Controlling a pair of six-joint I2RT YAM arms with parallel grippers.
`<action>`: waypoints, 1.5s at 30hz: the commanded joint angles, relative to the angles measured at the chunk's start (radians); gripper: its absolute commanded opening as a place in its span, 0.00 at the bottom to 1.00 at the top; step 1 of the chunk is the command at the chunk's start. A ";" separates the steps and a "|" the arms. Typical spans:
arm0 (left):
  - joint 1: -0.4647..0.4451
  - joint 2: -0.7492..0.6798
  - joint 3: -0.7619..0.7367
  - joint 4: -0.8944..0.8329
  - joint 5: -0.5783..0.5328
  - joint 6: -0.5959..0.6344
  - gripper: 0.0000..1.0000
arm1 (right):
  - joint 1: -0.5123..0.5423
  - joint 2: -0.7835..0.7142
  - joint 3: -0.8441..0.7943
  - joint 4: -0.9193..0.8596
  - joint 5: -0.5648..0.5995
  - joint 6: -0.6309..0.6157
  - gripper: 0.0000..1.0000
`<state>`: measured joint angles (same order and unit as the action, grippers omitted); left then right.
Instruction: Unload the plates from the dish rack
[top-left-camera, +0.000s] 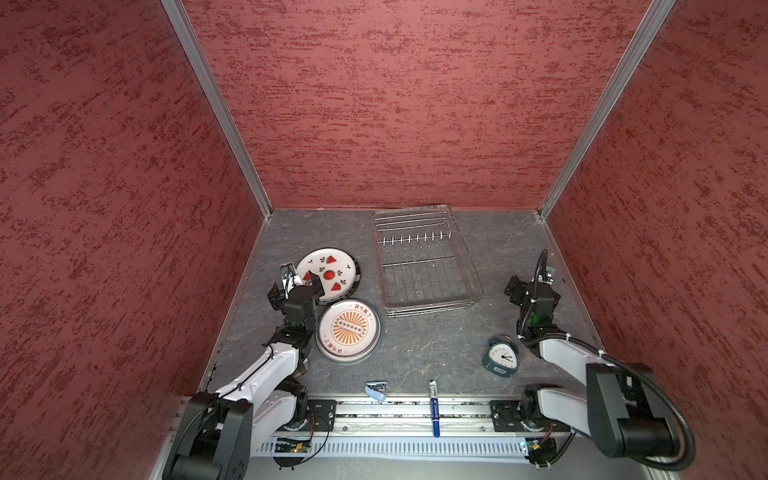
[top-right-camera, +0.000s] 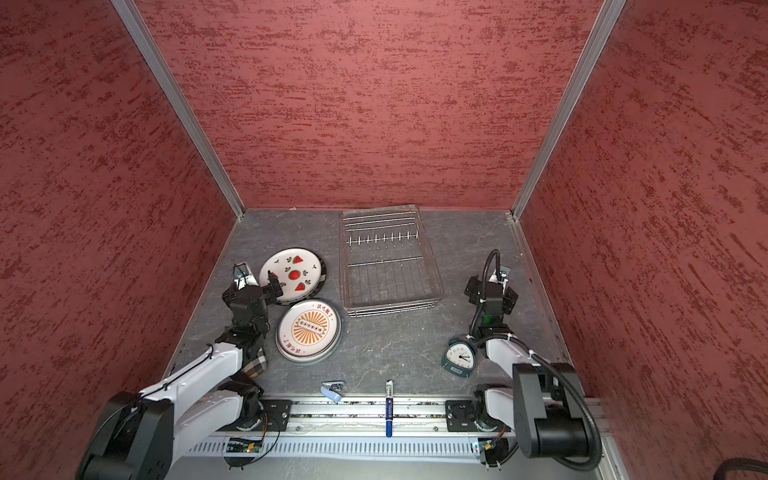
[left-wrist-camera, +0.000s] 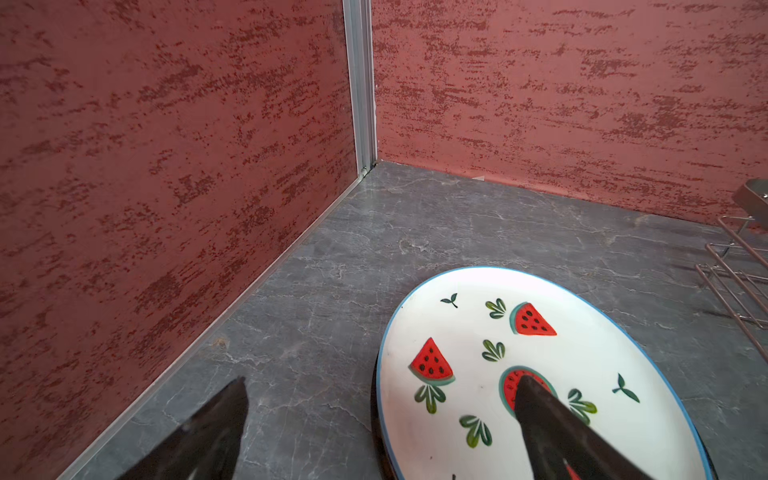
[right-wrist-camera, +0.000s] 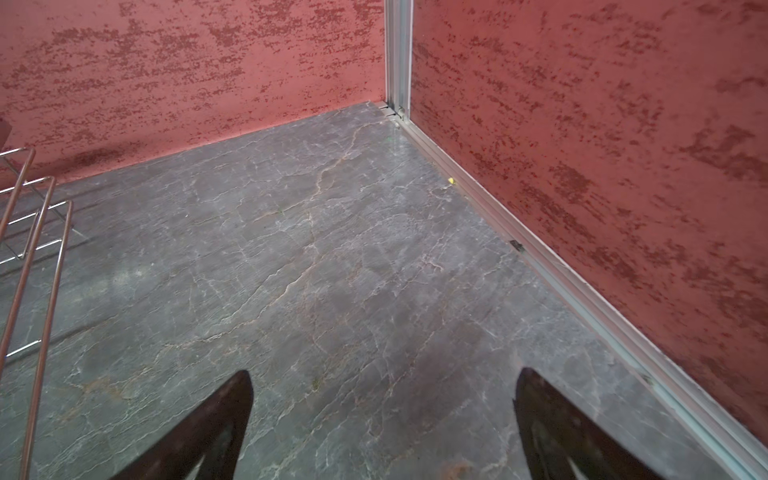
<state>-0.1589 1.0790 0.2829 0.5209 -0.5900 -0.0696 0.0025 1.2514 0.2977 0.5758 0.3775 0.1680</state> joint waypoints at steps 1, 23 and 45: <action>0.053 0.122 -0.035 0.255 0.136 -0.017 0.99 | -0.003 0.054 0.013 0.229 -0.069 -0.056 0.98; 0.196 0.433 0.051 0.424 0.518 0.021 0.99 | -0.010 0.297 -0.030 0.613 -0.106 -0.120 0.99; 0.185 0.457 0.102 0.365 0.606 0.071 0.99 | -0.009 0.296 -0.030 0.611 -0.106 -0.117 0.99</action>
<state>0.0185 1.5375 0.3679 0.8959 -0.0067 -0.0097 -0.0021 1.5524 0.2535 1.1400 0.2867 0.0696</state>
